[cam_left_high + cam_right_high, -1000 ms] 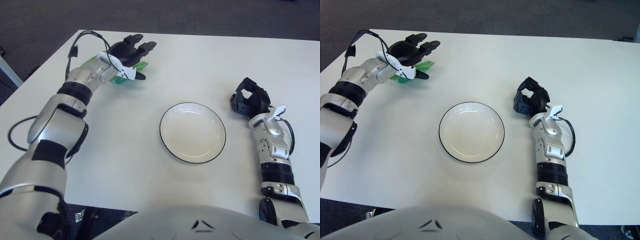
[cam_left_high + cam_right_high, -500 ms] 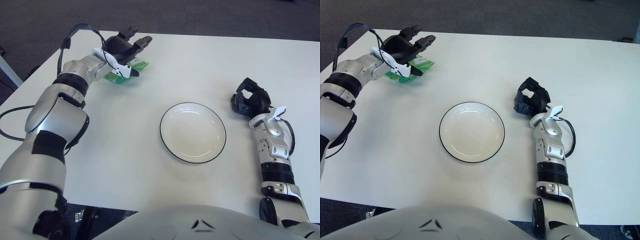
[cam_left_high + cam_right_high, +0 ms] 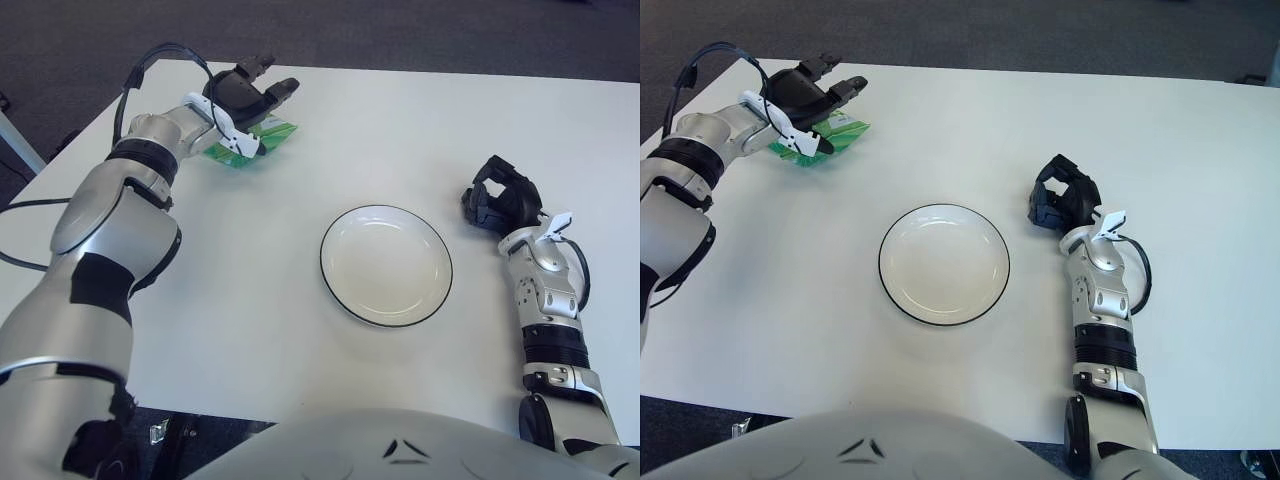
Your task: Put the snack into the plate.
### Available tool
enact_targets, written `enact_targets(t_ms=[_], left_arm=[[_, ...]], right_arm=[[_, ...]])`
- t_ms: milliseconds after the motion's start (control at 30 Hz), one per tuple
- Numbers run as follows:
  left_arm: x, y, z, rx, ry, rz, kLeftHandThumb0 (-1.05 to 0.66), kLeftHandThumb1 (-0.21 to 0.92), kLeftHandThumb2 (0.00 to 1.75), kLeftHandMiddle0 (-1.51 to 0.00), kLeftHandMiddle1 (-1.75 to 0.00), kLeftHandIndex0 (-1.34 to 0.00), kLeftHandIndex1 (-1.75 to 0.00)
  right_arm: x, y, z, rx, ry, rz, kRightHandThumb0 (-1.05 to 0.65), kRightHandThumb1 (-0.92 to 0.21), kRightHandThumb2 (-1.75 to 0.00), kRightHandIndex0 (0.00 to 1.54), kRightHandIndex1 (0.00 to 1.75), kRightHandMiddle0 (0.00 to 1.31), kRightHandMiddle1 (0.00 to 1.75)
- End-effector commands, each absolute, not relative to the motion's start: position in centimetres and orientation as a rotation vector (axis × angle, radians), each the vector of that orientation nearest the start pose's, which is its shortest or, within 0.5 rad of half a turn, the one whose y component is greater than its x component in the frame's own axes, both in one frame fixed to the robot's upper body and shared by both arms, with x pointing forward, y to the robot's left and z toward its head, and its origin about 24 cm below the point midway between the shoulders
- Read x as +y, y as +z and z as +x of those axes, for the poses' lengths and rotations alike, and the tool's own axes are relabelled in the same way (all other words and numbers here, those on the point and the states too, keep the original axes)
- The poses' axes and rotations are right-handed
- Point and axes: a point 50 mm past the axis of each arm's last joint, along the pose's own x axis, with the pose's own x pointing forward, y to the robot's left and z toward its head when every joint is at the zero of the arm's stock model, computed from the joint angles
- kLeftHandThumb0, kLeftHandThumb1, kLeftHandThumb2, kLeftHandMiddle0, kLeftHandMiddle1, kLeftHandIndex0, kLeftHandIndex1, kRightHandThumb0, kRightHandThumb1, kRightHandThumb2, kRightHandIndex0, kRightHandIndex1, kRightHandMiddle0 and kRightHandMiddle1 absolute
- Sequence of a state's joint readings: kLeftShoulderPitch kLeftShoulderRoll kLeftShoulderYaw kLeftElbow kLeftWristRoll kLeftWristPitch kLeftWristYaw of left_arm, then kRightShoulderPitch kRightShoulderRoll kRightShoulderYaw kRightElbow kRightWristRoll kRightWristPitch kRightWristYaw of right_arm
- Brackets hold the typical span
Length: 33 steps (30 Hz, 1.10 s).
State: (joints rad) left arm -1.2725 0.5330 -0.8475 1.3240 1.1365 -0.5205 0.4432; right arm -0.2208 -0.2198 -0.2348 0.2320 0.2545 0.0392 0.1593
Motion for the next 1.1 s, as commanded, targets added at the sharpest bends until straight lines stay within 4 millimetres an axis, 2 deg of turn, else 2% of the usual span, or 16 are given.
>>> enact_targets(t_ms=[0,267,733,1000,1067], left_arm=[[17.6,18.9,41.2,-0.565,-0.371,2.168,-1.05,0.89,0.17,0.0,0.0,0.0,0.0],[18.4,19.4,41.6,-0.429,-0.394,2.266,-1.04,0.85,0.13,0.0,0.0,0.0,0.0],[19.6,18.8,41.7,-0.173,-0.437,2.226,-0.95,0.84,0.13,0.0,0.0,0.0,0.0],[20.2,18.7,41.5,-0.018,-0.491,2.069,-0.94,0.86,0.15,0.0,0.0,0.0,0.0],[20.2,18.8,41.5,0.002,-0.498,2.044,-0.95,0.9,0.23,0.0,0.0,0.0,0.0]], right_arm=[[-23.2,2.0,27.3,0.161,-0.068,0.126,-0.48,-0.32,-1.32,1.3,1.75,0.61,1.75],[-23.1,2.1,27.3,0.154,-0.067,0.131,-0.48,-0.32,-1.32,1.3,1.75,0.61,1.75],[-23.1,2.1,27.3,0.16,-0.075,0.136,-0.48,-0.31,-1.33,1.28,1.75,0.62,1.75],[-23.0,2.3,27.2,0.157,-0.084,0.129,-0.48,-0.31,-1.33,1.3,1.75,0.62,1.75],[-23.0,2.3,27.2,0.158,-0.084,0.129,-0.48,-0.31,-1.33,1.3,1.75,0.62,1.75]])
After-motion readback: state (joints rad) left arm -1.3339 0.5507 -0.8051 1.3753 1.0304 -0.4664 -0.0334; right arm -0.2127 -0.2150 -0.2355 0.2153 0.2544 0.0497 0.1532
